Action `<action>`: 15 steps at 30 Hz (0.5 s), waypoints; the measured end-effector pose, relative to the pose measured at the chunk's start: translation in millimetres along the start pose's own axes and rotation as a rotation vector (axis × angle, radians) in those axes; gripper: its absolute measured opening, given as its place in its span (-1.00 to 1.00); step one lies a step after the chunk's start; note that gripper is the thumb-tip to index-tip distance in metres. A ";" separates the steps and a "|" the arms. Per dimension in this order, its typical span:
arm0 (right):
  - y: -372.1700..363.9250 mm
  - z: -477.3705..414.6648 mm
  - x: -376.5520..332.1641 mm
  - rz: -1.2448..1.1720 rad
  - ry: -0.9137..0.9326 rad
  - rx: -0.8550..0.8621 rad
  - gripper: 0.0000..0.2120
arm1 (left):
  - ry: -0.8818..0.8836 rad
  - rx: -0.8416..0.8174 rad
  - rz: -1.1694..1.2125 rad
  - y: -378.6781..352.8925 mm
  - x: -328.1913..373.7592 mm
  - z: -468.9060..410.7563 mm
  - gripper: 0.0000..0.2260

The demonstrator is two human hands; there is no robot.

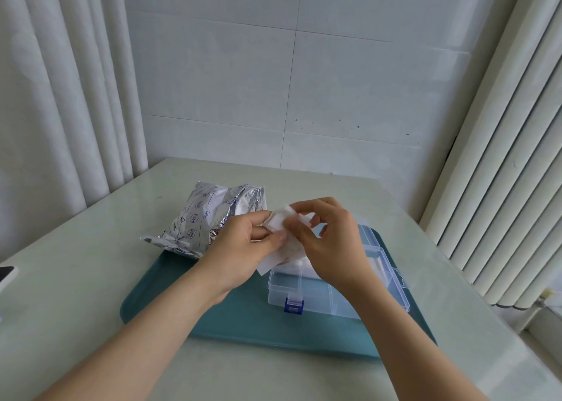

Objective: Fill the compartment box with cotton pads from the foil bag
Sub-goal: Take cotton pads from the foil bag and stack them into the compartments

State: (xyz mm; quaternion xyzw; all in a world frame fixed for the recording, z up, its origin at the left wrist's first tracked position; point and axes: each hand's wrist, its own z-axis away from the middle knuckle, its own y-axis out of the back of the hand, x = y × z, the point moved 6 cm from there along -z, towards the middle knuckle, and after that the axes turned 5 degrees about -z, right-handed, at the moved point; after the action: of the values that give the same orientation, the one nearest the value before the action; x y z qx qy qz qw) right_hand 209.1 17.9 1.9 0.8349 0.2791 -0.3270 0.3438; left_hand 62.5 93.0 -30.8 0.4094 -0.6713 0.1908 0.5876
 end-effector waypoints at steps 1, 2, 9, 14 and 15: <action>1.4 0.0 0.0 0.001 0.009 0.019 -0.90 | 0.005 -0.005 -0.003 -0.1 -0.8 -0.2 -0.77; 2.6 -0.1 0.1 -0.004 0.012 0.036 -0.92 | 0.012 -0.010 -0.006 -0.3 -1.1 -0.5 -0.74; 18.4 -3.5 5.4 -0.395 -0.073 0.219 -0.91 | 0.077 0.073 -0.014 4.8 -5.9 -1.8 -0.72; 26.9 -3.0 17.5 -0.591 -0.307 0.252 -0.85 | 0.093 0.193 0.017 13.9 -5.4 -1.9 -0.75; 23.9 -2.4 20.4 -0.615 -0.355 0.234 -0.86 | 0.096 0.214 0.025 15.4 -5.4 -2.0 -0.76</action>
State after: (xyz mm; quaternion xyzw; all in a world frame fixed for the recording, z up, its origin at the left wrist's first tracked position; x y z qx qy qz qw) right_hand 239.4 10.1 -2.5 0.6760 0.4137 -0.5842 0.1750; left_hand 51.8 105.3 -32.0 0.4518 -0.6233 0.2882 0.5695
